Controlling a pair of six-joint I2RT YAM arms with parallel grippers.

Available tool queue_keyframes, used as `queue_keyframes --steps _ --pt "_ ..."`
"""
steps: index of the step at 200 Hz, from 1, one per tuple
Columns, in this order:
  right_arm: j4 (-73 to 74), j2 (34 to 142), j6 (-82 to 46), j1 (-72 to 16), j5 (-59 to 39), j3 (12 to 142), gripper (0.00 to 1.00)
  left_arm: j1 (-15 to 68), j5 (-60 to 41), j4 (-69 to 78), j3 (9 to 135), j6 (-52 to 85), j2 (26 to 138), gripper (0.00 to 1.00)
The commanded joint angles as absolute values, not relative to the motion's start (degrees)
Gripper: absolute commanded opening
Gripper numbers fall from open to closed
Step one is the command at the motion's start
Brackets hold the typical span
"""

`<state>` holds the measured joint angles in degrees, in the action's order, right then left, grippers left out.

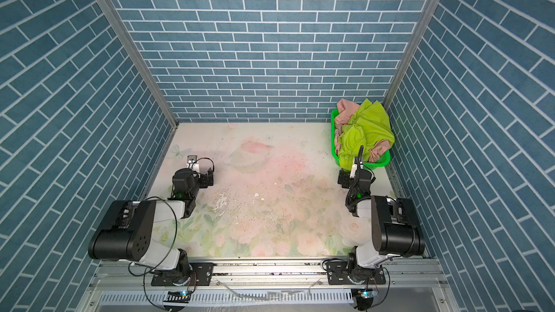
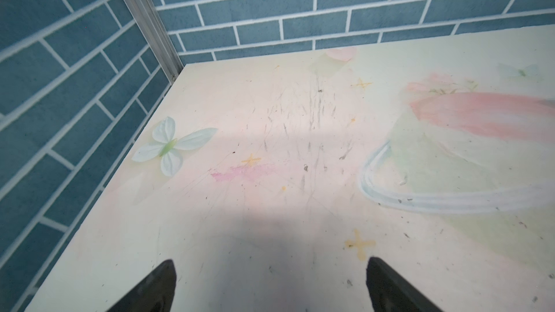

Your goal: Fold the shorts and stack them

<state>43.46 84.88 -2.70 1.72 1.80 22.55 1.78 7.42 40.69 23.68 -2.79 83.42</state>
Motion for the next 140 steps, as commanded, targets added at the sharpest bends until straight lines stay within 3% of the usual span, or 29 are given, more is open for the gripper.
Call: queue_keyframes --steps 1,27,56,92,140 --pt "30.93 74.66 -4.51 1.15 1.87 25.59 0.88 2.02 11.81 25.91 29.59 0.77 72.93 1.00" --pt "11.93 65.58 -9.94 -0.03 -0.28 32.45 0.86 2.35 8.30 12.61 35.83 6.55 62.49 1.00" --pt "-7.16 64.46 -11.22 -0.70 3.26 45.23 0.88 3.07 2.97 -1.75 44.29 13.25 59.39 1.00" --pt "-26.83 79.02 -8.23 -0.63 7.25 69.80 0.91 4.25 -5.84 -17.09 53.56 15.97 63.50 1.00" --pt "-33.98 97.23 -5.92 0.33 5.60 88.41 0.93 7.29 -9.85 -23.50 57.00 16.07 64.80 1.00"
